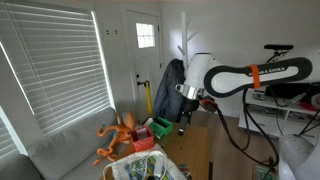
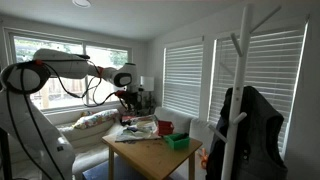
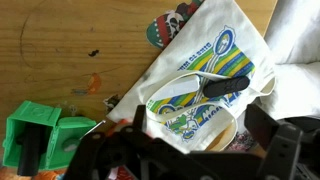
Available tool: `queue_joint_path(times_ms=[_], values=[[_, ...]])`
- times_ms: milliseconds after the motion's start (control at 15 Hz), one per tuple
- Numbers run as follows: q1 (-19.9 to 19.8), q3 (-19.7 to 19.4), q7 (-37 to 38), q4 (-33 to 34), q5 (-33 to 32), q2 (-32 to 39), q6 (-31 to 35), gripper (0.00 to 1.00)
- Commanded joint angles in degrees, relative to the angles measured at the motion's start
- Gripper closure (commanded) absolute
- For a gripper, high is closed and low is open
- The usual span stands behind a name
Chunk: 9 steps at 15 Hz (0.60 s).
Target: Move the remote to the front right corner of the table
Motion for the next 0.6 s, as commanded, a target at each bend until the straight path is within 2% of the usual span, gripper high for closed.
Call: queue_joint_path(times_ms=[0,200,400,533], values=[[-0.8,0.6,-0.3,0.1,0.4,0.0,-0.2,0.0],[-0.8,0.6,-0.3,0.1,0.4,0.0,-0.2,0.0],[-1.1,3.1,9.2,5.2,1.9,8.9,-3.7,0.0],[-1.1,6.7,17.1,7.6,0.2,14.4,-3.5,0.0]])
